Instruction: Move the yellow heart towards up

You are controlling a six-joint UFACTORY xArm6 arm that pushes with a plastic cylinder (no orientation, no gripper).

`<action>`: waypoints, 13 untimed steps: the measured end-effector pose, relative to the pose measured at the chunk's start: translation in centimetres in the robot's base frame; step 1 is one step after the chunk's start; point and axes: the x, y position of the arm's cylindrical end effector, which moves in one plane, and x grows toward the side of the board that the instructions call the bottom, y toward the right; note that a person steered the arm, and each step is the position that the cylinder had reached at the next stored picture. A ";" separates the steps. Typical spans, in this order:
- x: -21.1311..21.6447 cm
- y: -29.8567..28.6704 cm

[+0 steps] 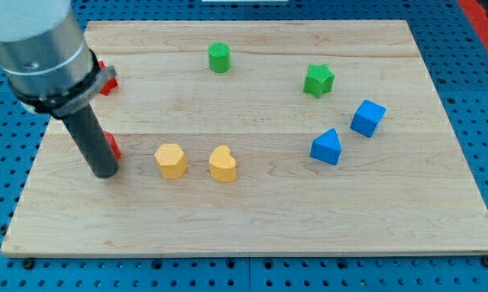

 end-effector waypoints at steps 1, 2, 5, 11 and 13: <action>-4.6 -0.1; -4.0 0.7; -15.4 14.5; -1.5 23.0; 5.7 17.8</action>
